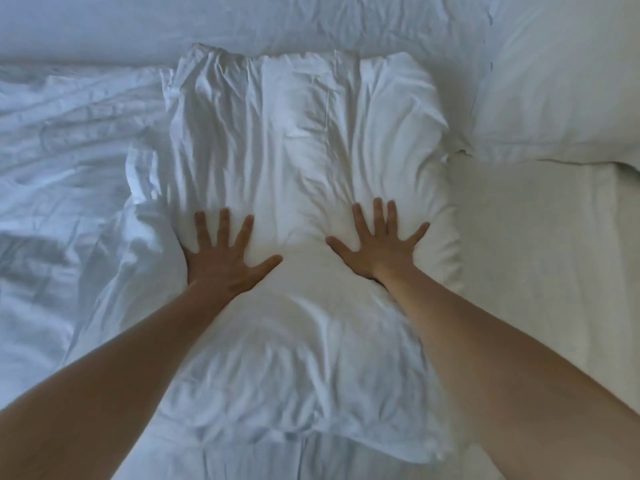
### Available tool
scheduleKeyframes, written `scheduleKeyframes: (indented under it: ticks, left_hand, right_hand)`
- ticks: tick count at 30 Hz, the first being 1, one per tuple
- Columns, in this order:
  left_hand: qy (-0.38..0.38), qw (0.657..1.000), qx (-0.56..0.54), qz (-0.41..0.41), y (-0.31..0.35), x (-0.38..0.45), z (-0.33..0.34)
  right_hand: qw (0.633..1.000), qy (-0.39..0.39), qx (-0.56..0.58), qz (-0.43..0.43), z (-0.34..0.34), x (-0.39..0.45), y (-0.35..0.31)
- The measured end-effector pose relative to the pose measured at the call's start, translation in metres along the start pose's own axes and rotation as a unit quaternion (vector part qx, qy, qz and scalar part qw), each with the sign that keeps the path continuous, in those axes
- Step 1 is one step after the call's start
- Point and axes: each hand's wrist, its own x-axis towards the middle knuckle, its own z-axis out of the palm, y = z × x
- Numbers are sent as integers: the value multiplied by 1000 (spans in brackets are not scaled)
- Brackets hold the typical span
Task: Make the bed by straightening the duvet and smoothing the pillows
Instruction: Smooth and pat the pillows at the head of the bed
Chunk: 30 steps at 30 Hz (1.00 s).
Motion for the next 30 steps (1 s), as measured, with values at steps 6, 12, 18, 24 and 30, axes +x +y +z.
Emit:
scheduleKeyframes:
  ticks: [6, 12, 18, 24, 30]
  left_hand:
    - [105, 994, -20, 5, 5, 14, 53]
    - [135, 990, -22, 15, 11, 72, 88]
    - [49, 999, -8, 20, 2, 32, 66]
    - [21, 987, 150, 47, -38, -59, 42]
    - [67, 994, 85, 17, -44, -85, 84]
  right_hand:
    - [988, 152, 15, 4, 45, 8, -3]
    - [979, 202, 3, 15, 74, 57, -17]
    - [997, 70, 18, 10, 54, 30, -13]
    - [997, -76, 26, -13, 42, -61, -19]
    - [995, 96, -10, -26, 91, -73, -21]
